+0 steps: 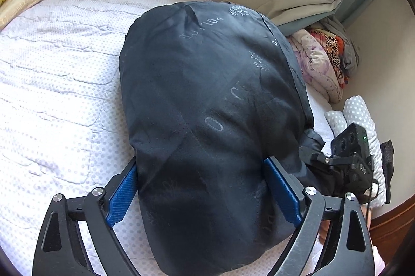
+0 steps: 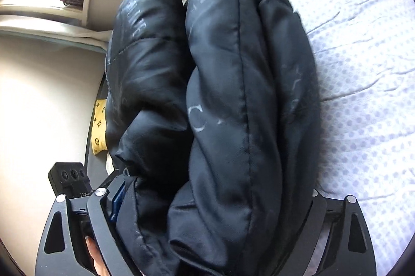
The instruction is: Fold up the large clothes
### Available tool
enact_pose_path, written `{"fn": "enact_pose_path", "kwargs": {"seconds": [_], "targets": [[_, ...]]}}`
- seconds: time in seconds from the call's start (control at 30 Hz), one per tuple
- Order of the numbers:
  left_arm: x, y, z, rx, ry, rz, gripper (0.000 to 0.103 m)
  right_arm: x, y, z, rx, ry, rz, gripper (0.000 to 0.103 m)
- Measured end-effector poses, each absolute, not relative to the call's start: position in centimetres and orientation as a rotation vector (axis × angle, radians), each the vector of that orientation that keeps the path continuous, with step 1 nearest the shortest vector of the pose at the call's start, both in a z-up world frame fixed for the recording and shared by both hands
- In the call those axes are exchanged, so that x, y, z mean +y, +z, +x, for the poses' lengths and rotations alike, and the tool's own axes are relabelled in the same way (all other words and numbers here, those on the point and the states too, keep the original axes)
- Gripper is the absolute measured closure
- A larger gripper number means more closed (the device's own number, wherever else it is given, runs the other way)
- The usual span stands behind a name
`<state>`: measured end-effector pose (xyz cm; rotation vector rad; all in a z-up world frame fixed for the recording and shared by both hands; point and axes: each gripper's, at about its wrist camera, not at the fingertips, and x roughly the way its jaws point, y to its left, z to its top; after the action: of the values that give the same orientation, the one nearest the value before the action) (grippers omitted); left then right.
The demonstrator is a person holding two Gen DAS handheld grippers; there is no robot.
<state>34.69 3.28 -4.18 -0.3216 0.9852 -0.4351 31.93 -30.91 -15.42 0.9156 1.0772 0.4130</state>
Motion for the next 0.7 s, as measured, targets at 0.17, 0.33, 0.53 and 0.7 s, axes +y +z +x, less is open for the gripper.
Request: {"fn": "enact_pose_path", "kwargs": {"seconds": [0.17, 0.33, 0.53, 0.7], "targets": [[3.9, -2.2, 33.3, 0.911, -0.339, -0.225, 0.008, -31.5, -11.5, 31.2, 1.054, 0.362, 0.783, 0.011], [3.0, 0.1, 31.1, 0.820, -0.245, -0.021, 0.008, -30.4, -7.1, 29.5, 0.971, 0.319, 0.568, 0.011], [2.6, 1.4, 29.7, 0.780, -0.232, 0.009, 0.008, -29.7, -2.9, 26.8, 0.866, 0.250, 0.416, 0.011], [1.5, 3.4, 28.0, 0.721, -0.196, 0.064, 0.008, -30.3, 0.8, 23.9, 0.759, 0.221, 0.384, 0.010]]}}
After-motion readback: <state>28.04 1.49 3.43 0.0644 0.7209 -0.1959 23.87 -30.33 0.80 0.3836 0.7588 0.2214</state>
